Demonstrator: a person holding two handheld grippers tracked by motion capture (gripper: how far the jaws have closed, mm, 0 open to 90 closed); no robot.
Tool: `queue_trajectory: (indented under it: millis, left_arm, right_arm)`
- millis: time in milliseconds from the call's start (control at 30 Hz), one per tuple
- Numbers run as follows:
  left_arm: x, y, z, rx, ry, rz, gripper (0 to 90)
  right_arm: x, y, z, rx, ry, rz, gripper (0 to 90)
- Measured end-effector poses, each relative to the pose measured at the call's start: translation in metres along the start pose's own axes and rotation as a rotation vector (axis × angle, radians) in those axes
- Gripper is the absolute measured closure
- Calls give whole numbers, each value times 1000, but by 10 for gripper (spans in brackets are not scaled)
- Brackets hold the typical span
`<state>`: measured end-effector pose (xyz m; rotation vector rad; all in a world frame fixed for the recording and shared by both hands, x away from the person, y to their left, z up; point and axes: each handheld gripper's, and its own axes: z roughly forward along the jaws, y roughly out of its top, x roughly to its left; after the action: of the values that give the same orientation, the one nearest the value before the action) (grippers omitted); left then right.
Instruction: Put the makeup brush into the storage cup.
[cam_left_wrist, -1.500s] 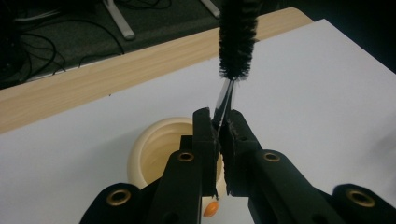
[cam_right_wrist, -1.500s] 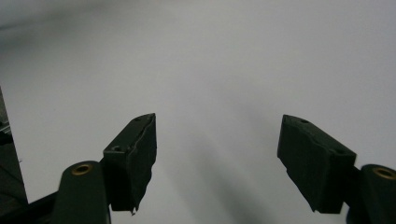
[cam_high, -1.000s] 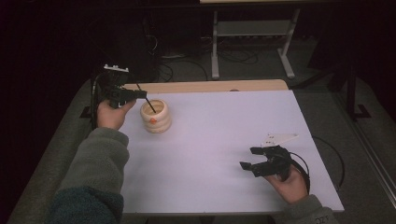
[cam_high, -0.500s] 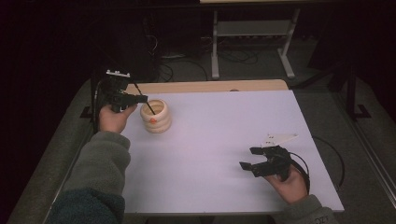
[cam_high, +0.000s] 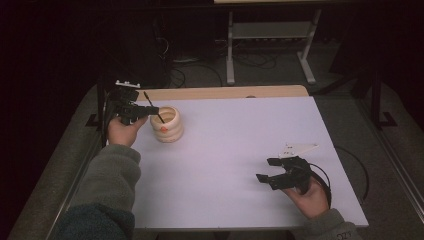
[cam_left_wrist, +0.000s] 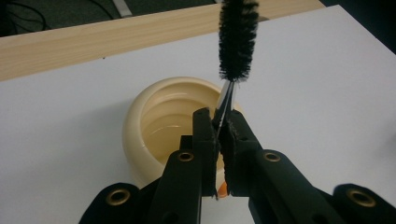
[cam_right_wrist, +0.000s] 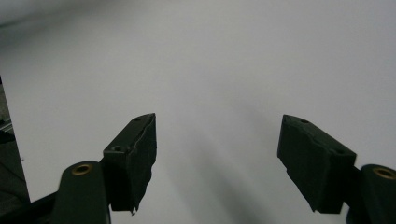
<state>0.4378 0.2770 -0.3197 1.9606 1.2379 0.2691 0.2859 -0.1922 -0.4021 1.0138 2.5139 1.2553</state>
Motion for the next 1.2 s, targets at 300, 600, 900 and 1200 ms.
queue_trajectory:
  millis: [300, 600, 900, 1200]
  left_arm:
    - [4, -7, 5, 12, -4, -9, 843]
    - [5, -13, 5, 12, 6, -10, 840]
    - [7, -19, 6, 23, 16, -9, 820]
    - [5, -24, 1, 18, 49, 17, 707]
  right_arm:
    - [0, 0, 1, 3, 1, 3, 274]
    - [0, 0, 2, 4, 2, -8, 274]
    - [0, 0, 2, 5, 3, -6, 274]
    - [1, 0, 2, 8, 4, -3, 274]
